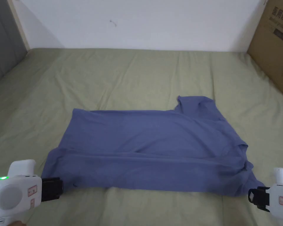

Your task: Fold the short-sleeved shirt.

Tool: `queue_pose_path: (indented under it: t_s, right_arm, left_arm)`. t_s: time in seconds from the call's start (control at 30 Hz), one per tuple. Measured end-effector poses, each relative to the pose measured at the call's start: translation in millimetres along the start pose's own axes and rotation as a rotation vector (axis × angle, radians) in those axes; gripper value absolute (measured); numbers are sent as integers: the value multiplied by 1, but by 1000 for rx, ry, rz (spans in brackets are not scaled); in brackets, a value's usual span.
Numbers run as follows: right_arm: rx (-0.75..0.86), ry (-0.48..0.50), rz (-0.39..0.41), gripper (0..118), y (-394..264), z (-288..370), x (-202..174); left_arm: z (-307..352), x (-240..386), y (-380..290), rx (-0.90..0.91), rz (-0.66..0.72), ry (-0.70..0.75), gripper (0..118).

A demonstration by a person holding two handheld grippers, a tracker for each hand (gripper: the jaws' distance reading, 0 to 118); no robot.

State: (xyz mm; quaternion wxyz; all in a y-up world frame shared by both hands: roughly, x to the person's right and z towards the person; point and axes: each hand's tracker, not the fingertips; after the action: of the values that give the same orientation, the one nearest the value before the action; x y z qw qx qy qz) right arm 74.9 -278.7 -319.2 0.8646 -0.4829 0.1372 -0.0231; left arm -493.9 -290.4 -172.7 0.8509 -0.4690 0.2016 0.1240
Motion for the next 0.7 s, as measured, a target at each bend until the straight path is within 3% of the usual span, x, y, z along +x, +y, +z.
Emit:
queue_pose_path:
  t_s: [0.1,0.17,0.23,0.27,0.33,0.37,0.47,0.57,0.6,0.7]
  right_arm:
    - [-14,-8,-3,0,-2,-3,4]
    - [-22,-15,-9,0,-4,-4,4]
    - [-33,-21,-24,0,-6,-6,6]
    - [-34,-20,-32,0,-8,-6,7]
    - [-48,-3,-37,0,-12,-7,9]
    - [-48,3,-38,0,-13,-8,10]
    - [-33,8,-60,3,-10,-10,15]
    - [7,-15,-96,48,5,-12,23]
    - [20,-27,-110,57,12,-15,26]
    - [26,-101,-116,59,33,-32,32]
  left_arm:
    - [-22,0,8,-19,13,-5,101]
    - [-41,-3,10,-49,27,-5,72]
    - [-42,4,8,-68,38,9,60]
    - [-35,6,10,-54,-1,10,42]
    - [-25,9,10,-33,-61,-8,35]
    - [-24,7,11,-29,-43,-26,7]
    - [-26,3,14,-52,28,-61,3]
    - [-22,7,15,-47,-1,-53,3]
    - [-20,9,14,-47,-19,-50,3]
    - [-18,11,17,-45,-47,-40,3]
